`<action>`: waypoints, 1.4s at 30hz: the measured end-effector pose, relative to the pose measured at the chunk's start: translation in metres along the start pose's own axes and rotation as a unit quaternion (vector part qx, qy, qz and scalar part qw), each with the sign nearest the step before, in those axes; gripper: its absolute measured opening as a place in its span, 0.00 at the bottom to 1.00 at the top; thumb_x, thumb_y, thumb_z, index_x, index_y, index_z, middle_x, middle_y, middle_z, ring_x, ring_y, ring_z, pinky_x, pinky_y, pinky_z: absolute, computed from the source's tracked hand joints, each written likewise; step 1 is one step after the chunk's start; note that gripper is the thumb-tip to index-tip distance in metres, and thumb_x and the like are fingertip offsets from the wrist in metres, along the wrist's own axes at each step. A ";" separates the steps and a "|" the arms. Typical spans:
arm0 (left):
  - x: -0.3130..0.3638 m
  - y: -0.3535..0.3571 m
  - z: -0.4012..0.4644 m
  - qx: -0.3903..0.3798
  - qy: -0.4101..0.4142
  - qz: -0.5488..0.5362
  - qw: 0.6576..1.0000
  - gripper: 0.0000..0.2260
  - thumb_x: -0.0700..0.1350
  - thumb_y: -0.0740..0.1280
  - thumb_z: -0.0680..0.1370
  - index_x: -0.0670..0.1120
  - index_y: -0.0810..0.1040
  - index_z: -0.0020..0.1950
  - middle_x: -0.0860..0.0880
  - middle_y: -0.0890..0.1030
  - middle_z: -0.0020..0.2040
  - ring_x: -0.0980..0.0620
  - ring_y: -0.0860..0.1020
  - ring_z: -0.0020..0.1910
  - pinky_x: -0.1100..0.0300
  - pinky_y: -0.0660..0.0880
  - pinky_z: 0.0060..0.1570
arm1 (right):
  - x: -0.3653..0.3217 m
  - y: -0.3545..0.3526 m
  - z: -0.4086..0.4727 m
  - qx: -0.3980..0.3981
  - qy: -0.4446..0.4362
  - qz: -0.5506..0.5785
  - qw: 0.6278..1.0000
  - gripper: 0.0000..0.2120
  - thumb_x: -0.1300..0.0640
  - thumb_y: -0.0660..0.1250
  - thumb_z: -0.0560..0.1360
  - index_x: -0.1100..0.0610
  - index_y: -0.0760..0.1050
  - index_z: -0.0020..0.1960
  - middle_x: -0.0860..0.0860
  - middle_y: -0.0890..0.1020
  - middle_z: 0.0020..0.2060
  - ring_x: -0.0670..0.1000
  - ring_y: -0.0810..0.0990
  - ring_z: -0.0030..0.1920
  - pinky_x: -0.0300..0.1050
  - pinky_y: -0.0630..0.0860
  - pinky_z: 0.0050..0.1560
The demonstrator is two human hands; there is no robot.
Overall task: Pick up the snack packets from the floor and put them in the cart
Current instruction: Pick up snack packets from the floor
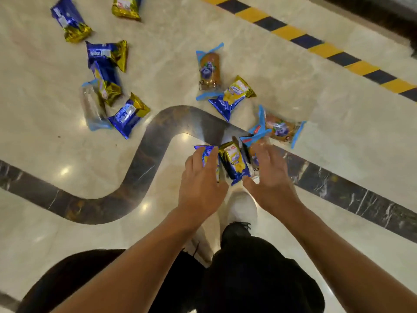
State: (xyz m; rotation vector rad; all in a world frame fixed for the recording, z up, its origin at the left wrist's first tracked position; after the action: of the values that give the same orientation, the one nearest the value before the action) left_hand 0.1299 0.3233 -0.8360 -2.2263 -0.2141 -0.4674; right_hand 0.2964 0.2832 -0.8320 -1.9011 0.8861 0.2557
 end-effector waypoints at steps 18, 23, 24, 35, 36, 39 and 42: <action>-0.088 0.142 0.109 0.040 -0.071 -0.104 0.991 0.48 0.57 0.77 0.70 0.53 0.50 0.81 0.56 0.42 0.78 0.46 0.62 0.74 0.53 0.70 0.68 | 0.080 0.157 0.102 -0.041 0.024 -0.042 0.998 0.50 0.52 0.76 0.69 0.41 0.45 0.78 0.55 0.61 0.69 0.60 0.67 0.69 0.56 0.73 0.62; -0.093 0.149 0.115 0.063 -0.061 -0.084 0.993 0.45 0.54 0.76 0.72 0.57 0.49 0.80 0.55 0.42 0.77 0.46 0.60 0.75 0.51 0.71 0.68 | 0.083 0.163 0.101 -0.014 0.027 -0.045 0.998 0.52 0.51 0.77 0.67 0.42 0.45 0.78 0.54 0.65 0.62 0.58 0.71 0.63 0.53 0.75 0.53; -0.094 0.149 0.115 0.069 -0.061 -0.085 0.992 0.45 0.53 0.76 0.72 0.57 0.50 0.80 0.54 0.43 0.78 0.46 0.59 0.75 0.51 0.71 0.68 | 0.082 0.165 0.101 -0.011 0.027 -0.049 0.998 0.52 0.51 0.77 0.68 0.43 0.45 0.78 0.55 0.65 0.63 0.58 0.71 0.64 0.52 0.75 0.55; -0.101 0.106 0.095 0.085 -0.082 -0.131 0.984 0.44 0.40 0.76 0.69 0.52 0.56 0.79 0.50 0.48 0.77 0.45 0.64 0.72 0.52 0.73 0.65 | 0.059 0.138 0.091 0.002 0.012 -0.003 1.000 0.48 0.58 0.75 0.70 0.42 0.48 0.79 0.57 0.64 0.68 0.57 0.65 0.69 0.51 0.67 0.65; -0.101 0.093 0.087 0.091 -0.080 -0.132 0.984 0.44 0.40 0.76 0.69 0.51 0.56 0.79 0.50 0.49 0.77 0.45 0.64 0.72 0.51 0.74 0.64 | 0.050 0.124 0.087 0.005 0.002 0.000 1.000 0.48 0.58 0.74 0.71 0.41 0.48 0.78 0.57 0.64 0.69 0.57 0.65 0.70 0.51 0.68 0.65; -0.100 0.041 0.053 0.114 -0.091 -0.143 0.979 0.43 0.41 0.76 0.68 0.51 0.58 0.78 0.52 0.51 0.76 0.46 0.65 0.71 0.50 0.76 0.63 | 0.012 0.071 0.067 0.027 -0.028 -0.007 0.999 0.47 0.58 0.75 0.70 0.43 0.49 0.78 0.58 0.65 0.70 0.58 0.65 0.70 0.55 0.69 0.65; -0.089 -0.019 0.009 0.152 -0.080 -0.185 0.968 0.41 0.40 0.76 0.68 0.50 0.60 0.77 0.53 0.53 0.75 0.47 0.68 0.68 0.51 0.77 0.62 | -0.038 0.012 0.041 0.041 -0.050 0.004 0.998 0.45 0.57 0.75 0.70 0.46 0.52 0.79 0.57 0.68 0.67 0.56 0.67 0.67 0.53 0.70 0.64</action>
State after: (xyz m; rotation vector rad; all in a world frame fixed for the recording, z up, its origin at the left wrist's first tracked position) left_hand 0.0444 0.3429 -0.8634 -1.9229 -0.7462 -0.4192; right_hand 0.2691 0.3322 -0.8409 -1.7934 0.8247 0.3125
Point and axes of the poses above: each hand's wrist, its own z-axis towards the middle knuckle, its own y-axis out of the palm, x = y × z, the point moved 5 cm from there along z, towards the middle knuckle
